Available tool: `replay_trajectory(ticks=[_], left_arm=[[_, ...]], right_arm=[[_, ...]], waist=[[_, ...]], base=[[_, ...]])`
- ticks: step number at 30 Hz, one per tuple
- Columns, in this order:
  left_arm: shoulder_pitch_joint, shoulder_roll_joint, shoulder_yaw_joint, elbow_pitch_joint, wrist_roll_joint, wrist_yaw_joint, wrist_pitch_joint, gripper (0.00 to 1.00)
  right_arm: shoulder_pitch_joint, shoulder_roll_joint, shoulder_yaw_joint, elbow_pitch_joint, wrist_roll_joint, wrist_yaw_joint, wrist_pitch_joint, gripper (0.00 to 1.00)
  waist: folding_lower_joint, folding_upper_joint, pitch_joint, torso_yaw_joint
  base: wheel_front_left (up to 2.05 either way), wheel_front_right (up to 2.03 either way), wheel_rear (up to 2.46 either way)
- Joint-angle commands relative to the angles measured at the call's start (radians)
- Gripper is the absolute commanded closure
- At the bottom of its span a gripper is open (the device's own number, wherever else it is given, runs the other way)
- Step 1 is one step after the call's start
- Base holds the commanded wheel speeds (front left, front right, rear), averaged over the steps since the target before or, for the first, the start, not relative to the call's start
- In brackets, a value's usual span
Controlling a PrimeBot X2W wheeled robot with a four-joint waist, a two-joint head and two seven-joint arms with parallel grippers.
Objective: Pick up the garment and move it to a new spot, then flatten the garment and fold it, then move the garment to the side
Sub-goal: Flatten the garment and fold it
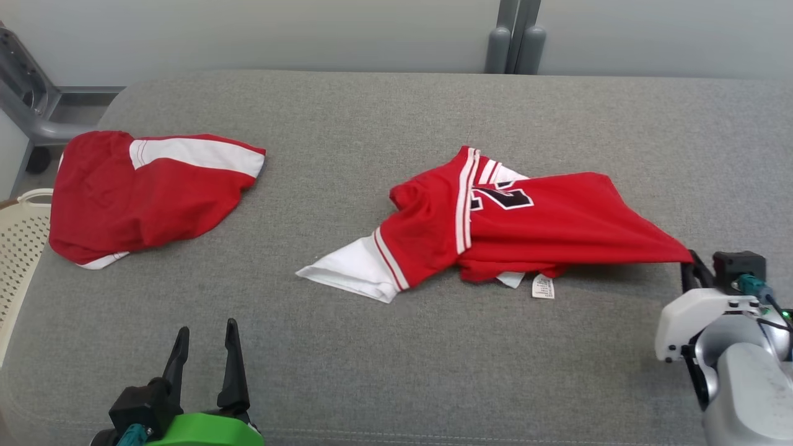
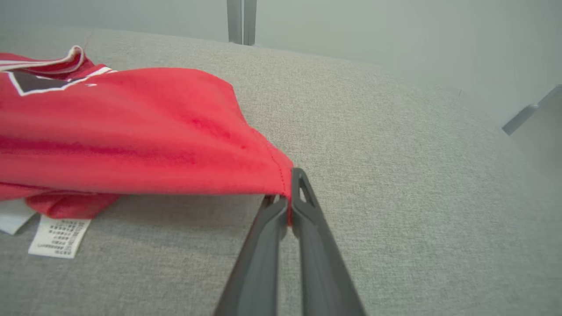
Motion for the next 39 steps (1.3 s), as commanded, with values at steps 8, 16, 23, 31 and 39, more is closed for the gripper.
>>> replay_trajectory(ticks=[8, 16, 23, 31, 39], left_arm=[[0.004, 0.001, -0.001, 0.012, 0.003, -0.009, 0.0, 0.0], [0.014, 0.001, -0.009, 0.024, 0.009, -0.013, 0.0, 0.0], [0.035, 0.003, 0.002, 0.036, 0.008, -0.003, 0.0, 0.0], [0.068, 0.004, 0.03, 0.037, -0.024, 0.008, 0.0, 0.0], [0.08, 0.011, 0.026, 0.001, -0.023, 0.015, 0.0, 0.0]], right_arm=[[0.077, -0.043, -0.097, -0.076, -0.015, -0.001, 0.067, 1.0], [0.121, -0.02, -0.095, -0.03, -0.041, -0.001, 0.095, 0.0], [0.159, 0.011, -0.097, -0.032, 0.031, -0.001, 0.065, 0.0], [0.203, 0.027, -0.003, -0.136, 0.441, -0.001, -0.067, 0.0], [0.274, 0.028, 0.232, -0.248, 0.682, -0.001, -0.152, 0.0]], waist=[[0.0, 0.0, -0.006, 0.002], [0.0, 0.0, -0.023, 0.005], [0.0, 0.0, -0.064, 0.013], [0.0, 0.0, -0.108, 0.003], [0.0, 0.0, -0.129, -0.008]], base=[[0.0, 0.0, 0.0], [0.0, 0.0, 0.0], [0.0, 0.0, 0.0], [0.0, 0.0, 0.0], [0.0, 0.0, 0.0]])
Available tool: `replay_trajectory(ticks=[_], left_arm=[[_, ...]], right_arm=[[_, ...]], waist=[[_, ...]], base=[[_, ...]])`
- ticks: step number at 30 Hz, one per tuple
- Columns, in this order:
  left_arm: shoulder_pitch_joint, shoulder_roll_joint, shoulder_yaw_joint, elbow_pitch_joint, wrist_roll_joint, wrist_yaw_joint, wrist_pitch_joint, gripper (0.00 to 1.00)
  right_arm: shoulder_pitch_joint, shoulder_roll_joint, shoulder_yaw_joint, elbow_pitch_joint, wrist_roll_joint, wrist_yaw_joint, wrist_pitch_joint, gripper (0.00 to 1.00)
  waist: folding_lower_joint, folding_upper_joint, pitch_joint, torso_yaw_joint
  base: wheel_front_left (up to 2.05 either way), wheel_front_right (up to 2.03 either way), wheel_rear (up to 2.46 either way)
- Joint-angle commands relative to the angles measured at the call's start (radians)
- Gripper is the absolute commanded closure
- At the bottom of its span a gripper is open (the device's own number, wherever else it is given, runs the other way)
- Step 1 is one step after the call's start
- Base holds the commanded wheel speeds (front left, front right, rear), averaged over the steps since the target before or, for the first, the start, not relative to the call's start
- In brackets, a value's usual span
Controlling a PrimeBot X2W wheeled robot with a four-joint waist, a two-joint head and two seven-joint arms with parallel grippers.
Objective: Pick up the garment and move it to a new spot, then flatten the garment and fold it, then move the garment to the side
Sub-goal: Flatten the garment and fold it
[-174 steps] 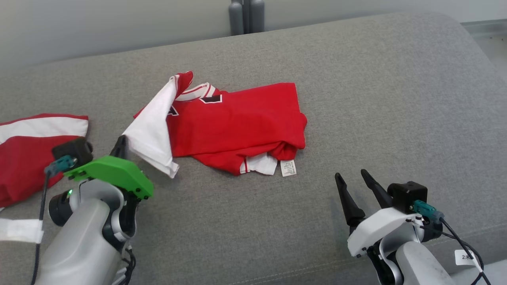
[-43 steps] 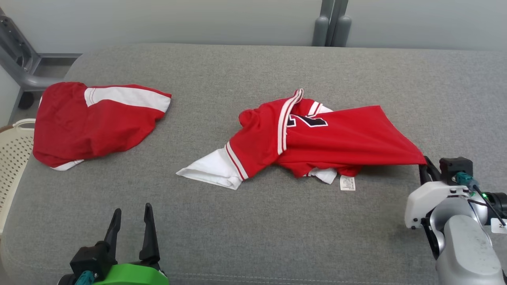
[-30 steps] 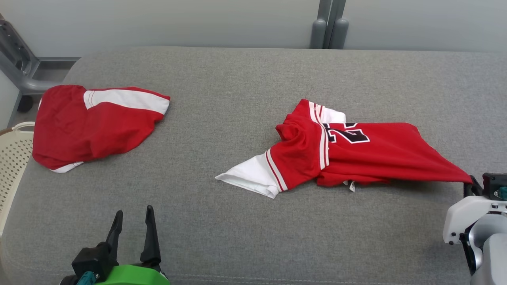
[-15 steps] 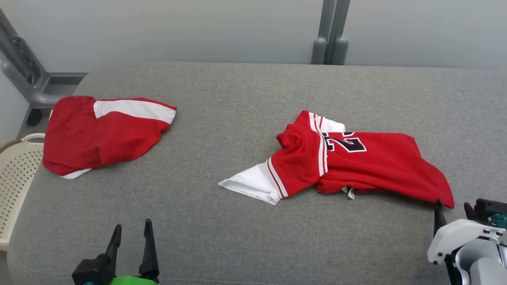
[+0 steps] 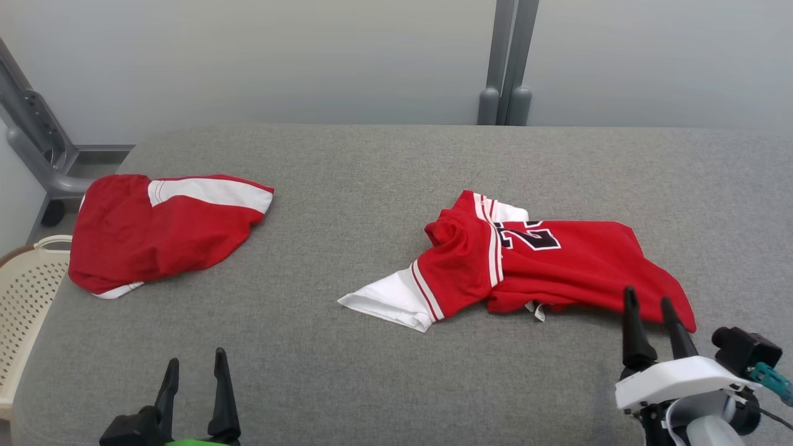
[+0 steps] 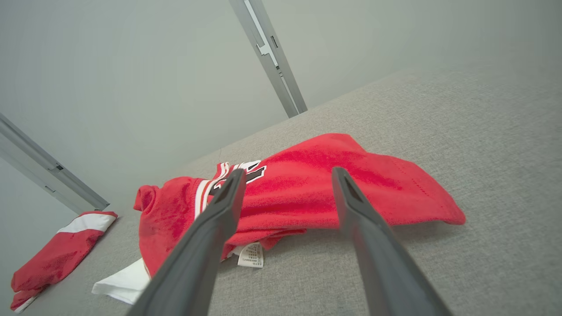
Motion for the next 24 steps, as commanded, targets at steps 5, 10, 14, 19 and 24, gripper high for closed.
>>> replay_trajectory(ticks=[5, 10, 14, 19, 24], left_arm=[[0.016, 0.025, -0.016, -0.02, 0.019, -0.032, 0.0, 0.0], [0.029, 0.032, -0.019, -0.025, 0.055, -0.019, 0.0, 0.0], [0.033, 0.032, -0.024, -0.015, 0.068, -0.012, 0.0, 0.0], [0.04, 0.035, -0.019, 0.003, 0.068, -0.012, 0.0, 0.0], [0.043, 0.031, -0.017, 0.009, 0.063, -0.014, 0.0, 0.0]], right_arm=[[0.054, -0.002, 0.089, -0.082, 0.011, 0.0, -0.016, 0.0], [0.064, -0.002, 0.077, -0.081, -0.054, 0.0, -0.017, 0.0], [0.08, -0.001, 0.067, -0.072, -0.084, 0.0, -0.017, 0.0], [0.098, -0.001, 0.047, -0.054, -0.145, 0.0, -0.017, 0.0], [0.094, -0.001, 0.047, -0.053, -0.155, 0.0, -0.017, 0.0]], waist=[[0.0, -0.0001, -0.008, -0.01], [0.0, -0.0001, -0.01, -0.017], [0.0, -0.0001, -0.012, -0.019], [0.0, -0.0001, -0.014, -0.019], [0.0, -0.0001, -0.011, -0.027]], base=[[0.0, 0.0, 0.0], [0.0, 0.0, 0.0], [0.0, 0.0, 0.0], [0.0, 0.0, 0.0], [0.0, 0.0, 0.0]])
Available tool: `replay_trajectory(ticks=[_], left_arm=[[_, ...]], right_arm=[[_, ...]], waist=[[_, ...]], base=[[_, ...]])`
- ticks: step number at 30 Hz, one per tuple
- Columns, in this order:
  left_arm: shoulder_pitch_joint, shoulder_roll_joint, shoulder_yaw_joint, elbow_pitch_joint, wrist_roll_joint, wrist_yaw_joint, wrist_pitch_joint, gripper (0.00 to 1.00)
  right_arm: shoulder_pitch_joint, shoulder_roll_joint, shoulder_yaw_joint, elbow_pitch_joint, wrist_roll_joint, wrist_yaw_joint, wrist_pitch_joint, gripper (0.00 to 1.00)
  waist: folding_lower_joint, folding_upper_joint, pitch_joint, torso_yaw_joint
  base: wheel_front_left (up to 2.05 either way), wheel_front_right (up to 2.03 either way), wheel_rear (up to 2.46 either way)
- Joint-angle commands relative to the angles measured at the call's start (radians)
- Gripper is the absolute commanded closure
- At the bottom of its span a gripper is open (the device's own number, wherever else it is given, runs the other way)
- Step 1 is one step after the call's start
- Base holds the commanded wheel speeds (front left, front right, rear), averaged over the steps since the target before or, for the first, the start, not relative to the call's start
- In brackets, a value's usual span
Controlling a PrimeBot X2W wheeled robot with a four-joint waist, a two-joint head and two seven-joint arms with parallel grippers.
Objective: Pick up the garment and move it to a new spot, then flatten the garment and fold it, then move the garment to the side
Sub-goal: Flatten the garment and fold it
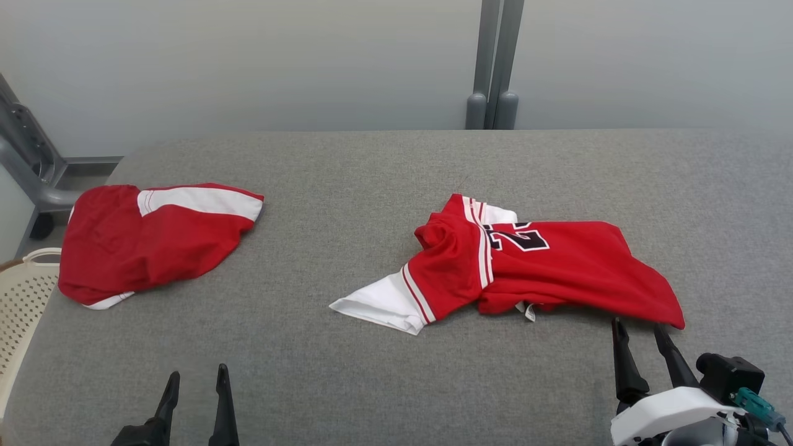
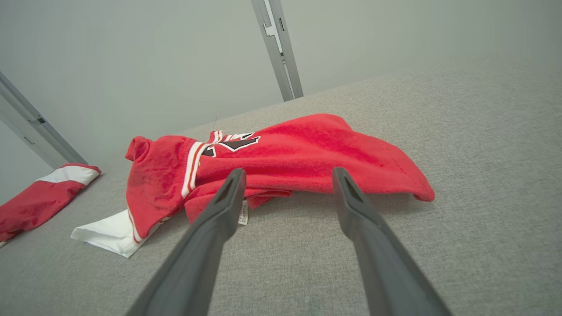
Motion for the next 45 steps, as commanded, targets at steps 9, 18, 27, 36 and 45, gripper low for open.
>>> replay_trajectory(ticks=[9, 18, 27, 36, 45], left_arm=[[-0.011, 0.005, -0.01, 0.021, -0.011, -0.009, 0.0, 0.0], [-0.045, 0.016, -0.034, 0.042, -0.011, -0.03, 0.003, 0.0], [-0.172, 0.038, -0.131, 0.089, 0.031, -0.073, 0.067, 0.0], [-0.336, 0.06, -0.231, 0.198, 0.062, -0.098, 0.112, 0.0], [-0.447, 0.072, -0.265, 0.336, 0.053, -0.103, 0.085, 0.0]], right_arm=[[-0.014, -0.003, 0.008, -0.014, -0.009, 0.0, -0.004, 0.0], [-0.02, -0.003, -0.032, 0.016, 0.003, 0.0, 0.0, 0.0], [-0.084, -0.003, -0.18, 0.033, -0.066, 0.0, 0.079, 0.0], [-0.182, -0.003, -0.242, 0.023, -0.15, 0.0, 0.132, 0.0], [-0.232, -0.003, -0.22, 0.052, -0.152, 0.0, 0.119, 0.0]], waist=[[0.0, -0.0001, 0.013, -0.012], [0.0, -0.0001, 0.023, -0.016], [0.0, -0.0001, 0.071, -0.048], [0.0, -0.0001, 0.175, -0.091], [0.0, -0.0001, 0.245, -0.127]], base=[[0.0, 0.0, 0.0], [0.0, 0.0, 0.0], [0.0, 0.0, 0.0], [0.0, 0.0, 0.0], [0.0, 0.0, 0.0]])
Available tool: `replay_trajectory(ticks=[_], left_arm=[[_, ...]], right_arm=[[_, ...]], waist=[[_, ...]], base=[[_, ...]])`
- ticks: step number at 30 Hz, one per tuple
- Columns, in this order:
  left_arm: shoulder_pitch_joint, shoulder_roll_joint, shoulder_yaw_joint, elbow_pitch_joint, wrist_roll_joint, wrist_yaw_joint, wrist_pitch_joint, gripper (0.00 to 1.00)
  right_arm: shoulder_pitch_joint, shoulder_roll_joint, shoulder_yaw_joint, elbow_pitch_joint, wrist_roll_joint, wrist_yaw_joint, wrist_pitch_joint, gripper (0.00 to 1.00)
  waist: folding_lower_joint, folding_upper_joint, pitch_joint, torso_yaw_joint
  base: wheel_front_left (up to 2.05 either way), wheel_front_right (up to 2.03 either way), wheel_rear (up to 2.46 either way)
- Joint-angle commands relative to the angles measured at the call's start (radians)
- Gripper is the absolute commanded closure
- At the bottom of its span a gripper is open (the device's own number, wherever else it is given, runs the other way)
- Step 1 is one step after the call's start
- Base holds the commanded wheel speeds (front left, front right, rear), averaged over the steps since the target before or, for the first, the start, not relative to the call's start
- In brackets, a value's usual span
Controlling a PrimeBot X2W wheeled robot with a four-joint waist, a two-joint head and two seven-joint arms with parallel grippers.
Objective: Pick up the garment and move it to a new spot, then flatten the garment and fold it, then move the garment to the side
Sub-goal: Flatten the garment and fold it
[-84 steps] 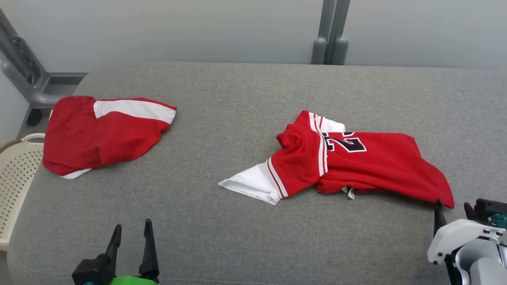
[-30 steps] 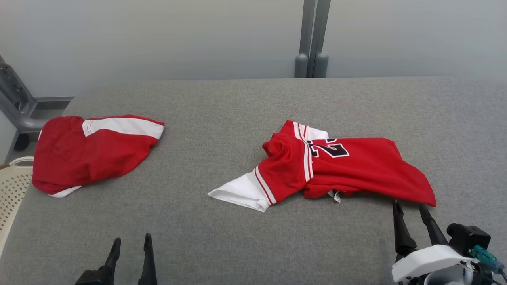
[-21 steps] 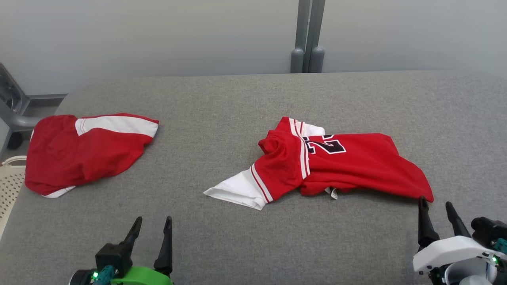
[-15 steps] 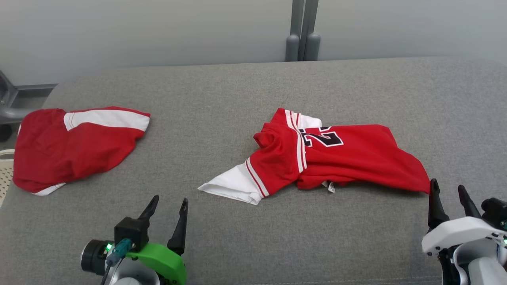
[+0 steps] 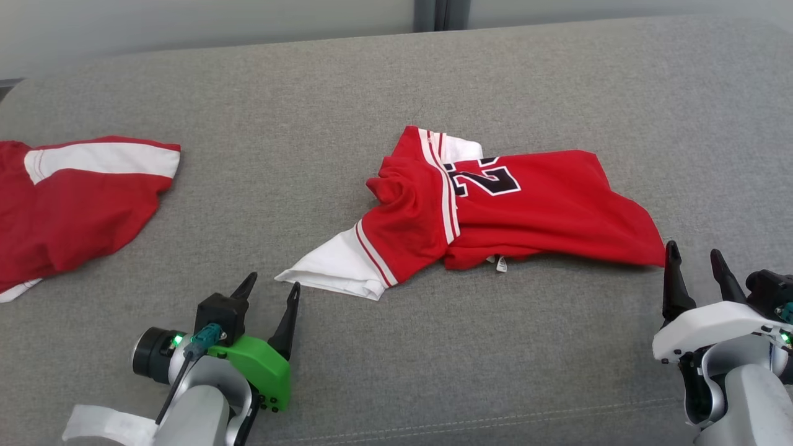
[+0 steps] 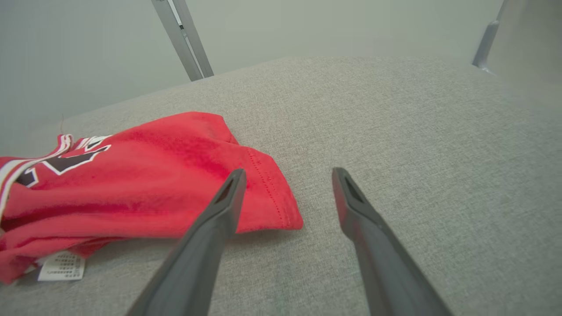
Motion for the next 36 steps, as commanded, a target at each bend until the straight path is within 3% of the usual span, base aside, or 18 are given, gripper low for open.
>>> replay_trajectory(ticks=[1, 11, 14, 18, 19, 21, 26, 29, 32, 36], left_arm=[[-0.02, 0.008, -0.001, 0.005, -0.005, -0.003, -0.004, 0.0], [-0.096, 0.007, -0.001, 0.082, -0.012, 0.005, -0.042, 0.0], [-0.103, 0.002, -0.002, 0.099, -0.018, 0.005, -0.049, 0.2], [-0.111, -0.003, -0.01, 0.118, -0.025, 0.003, -0.061, 0.25], [-0.112, -0.005, -0.011, 0.121, -0.027, 0.003, -0.062, 0.32], [-0.113, -0.007, -0.013, 0.126, -0.029, 0.002, -0.065, 0.55], [-0.121, -0.01, -0.019, 0.138, -0.036, 0.002, -0.07, 0.93], [-0.129, -0.01, -0.021, 0.145, -0.04, 0.002, -0.072, 1.0], [-0.135, -0.012, -0.022, 0.148, -0.043, 0.001, -0.074, 1.0], [-0.148, -0.014, -0.026, 0.155, -0.045, 0.002, -0.076, 1.0]], right_arm=[[-0.01, -0.003, -0.002, 0.003, -0.004, 0.0, -0.007, 0.0], [-0.045, -0.003, -0.003, 0.036, -0.019, 0.0, -0.032, 0.0], [-0.052, -0.003, -0.003, 0.049, -0.027, 0.0, -0.034, 0.0], [-0.07, -0.003, -0.022, 0.082, -0.027, 0.0, -0.028, 0.0], [-0.075, -0.003, -0.025, 0.093, -0.02, 0.0, -0.024, 0.0], [-0.086, -0.003, -0.024, 0.111, -0.022, 0.0, -0.026, 0.0], [-0.113, -0.004, -0.012, 0.162, -0.041, 0.0, -0.018, 0.0], [-0.132, -0.003, -0.009, 0.195, -0.053, 0.0, -0.012, 0.0], [-0.142, -0.003, -0.009, 0.219, -0.054, 0.0, -0.003, 0.03], [-0.167, -0.003, -0.005, 0.263, -0.066, 0.0, 0.011, 0.28]], waist=[[0.0, 0.0, 0.023, -0.021], [0.0, 0.0, 0.074, -0.038], [0.0, 0.0, 0.081, -0.037], [0.0, 0.0, 0.086, -0.029], [0.0, 0.0, 0.086, -0.026], [0.0, 0.0, 0.087, -0.023], [0.0, 0.0, 0.092, -0.016], [0.0, 0.0, 0.1, -0.011], [0.0, 0.0, 0.106, -0.008], [0.0, 0.0, 0.123, 0.0]], base=[[0.0, 0.0, 0.0], [0.0, 0.0, 0.0], [0.0, 0.0, 0.0], [0.0, 0.0, 0.0], [0.0, 0.0, 0.0], [0.0, 0.0, 0.0], [0.0, 0.0, 0.0], [0.0, 0.0, 0.0], [0.0, 0.0, 0.0], [0.0, 0.0, 0.0]])
